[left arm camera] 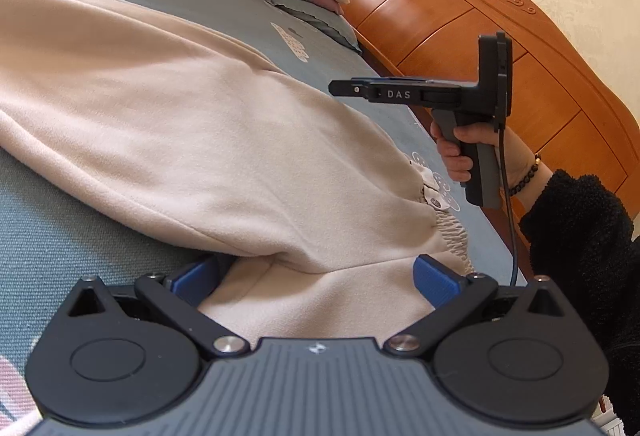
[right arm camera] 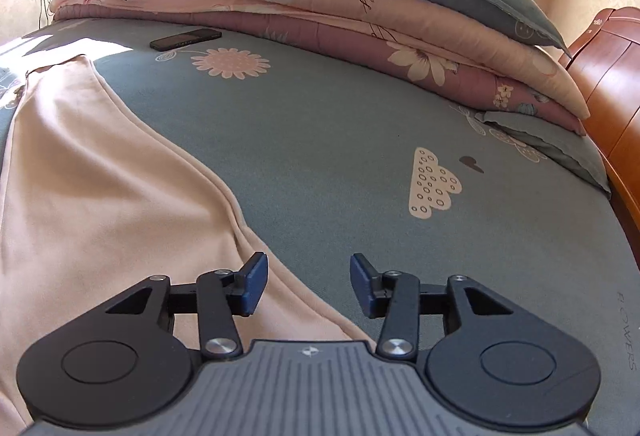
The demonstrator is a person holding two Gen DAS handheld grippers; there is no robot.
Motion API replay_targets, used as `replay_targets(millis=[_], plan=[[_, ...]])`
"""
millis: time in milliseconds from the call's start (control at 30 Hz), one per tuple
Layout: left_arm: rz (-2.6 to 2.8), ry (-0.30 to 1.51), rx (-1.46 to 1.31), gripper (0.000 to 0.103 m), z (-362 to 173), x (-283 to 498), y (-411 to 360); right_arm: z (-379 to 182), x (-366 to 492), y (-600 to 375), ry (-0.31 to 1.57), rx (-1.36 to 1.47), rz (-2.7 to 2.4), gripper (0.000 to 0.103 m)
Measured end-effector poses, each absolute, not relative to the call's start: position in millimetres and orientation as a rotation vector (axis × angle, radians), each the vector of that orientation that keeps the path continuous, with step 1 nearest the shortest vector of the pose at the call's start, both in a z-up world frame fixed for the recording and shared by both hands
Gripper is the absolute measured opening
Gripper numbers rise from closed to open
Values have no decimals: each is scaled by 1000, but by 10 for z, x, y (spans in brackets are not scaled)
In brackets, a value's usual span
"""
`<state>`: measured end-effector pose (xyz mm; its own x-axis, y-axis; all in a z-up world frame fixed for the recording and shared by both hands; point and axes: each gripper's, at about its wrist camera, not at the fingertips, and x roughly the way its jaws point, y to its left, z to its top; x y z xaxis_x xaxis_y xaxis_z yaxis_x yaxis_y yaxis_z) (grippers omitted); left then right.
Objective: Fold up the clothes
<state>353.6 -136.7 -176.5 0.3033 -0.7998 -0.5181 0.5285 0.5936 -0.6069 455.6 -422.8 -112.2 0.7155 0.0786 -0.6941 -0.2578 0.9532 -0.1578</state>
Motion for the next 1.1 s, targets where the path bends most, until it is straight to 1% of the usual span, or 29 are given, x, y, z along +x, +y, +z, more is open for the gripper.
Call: replay_targets(millis=[200,333,433,467,500,533,567,633,733,833,867,933,1100], plan=[[-906,888,-354,102,-1765,3518,-1367,-1487,4542,-4471,832,-213,207,50],[-907,885,-352,102,-1776,3509,-1355,-1551,4478,-4384,774,-314,238,52],[-909,883,-350,102,-1777,3507,-1358,-1552,4578,-4463,821,-238,254,52],[-909,882,-350,102,-1776,3502,-1356,-1551,4612,-4502,838,-204,263,49],[-910,881,-350,102,-1774,3497,-1353,-1547,4634,-4552,857,-150,281,44],[-910,881,-350,102,-1775,3500,-1355,-1541,4619,-4551,856,-126,287,25],[-910,880,-349,102,-1775,3500,-1357,-1538,4573,-4488,834,-177,263,14],[-909,879,-346,102,-1776,3502,-1364,-1542,4480,-4336,798,-274,221,11],[-909,877,-343,102,-1776,3503,-1369,-1550,4502,-4185,736,-378,99,10],[-909,877,-345,102,-1778,3506,-1366,-1624,4600,-4112,748,-397,54,11],[-910,877,-345,102,-1778,3507,-1366,-1632,4603,-4088,752,-413,44,13],[-911,878,-350,102,-1780,3510,-1360,-1534,4577,-4125,735,-381,24,15],[-910,884,-363,102,-1778,3527,-1358,-1089,4354,-4387,705,-81,75,18]])
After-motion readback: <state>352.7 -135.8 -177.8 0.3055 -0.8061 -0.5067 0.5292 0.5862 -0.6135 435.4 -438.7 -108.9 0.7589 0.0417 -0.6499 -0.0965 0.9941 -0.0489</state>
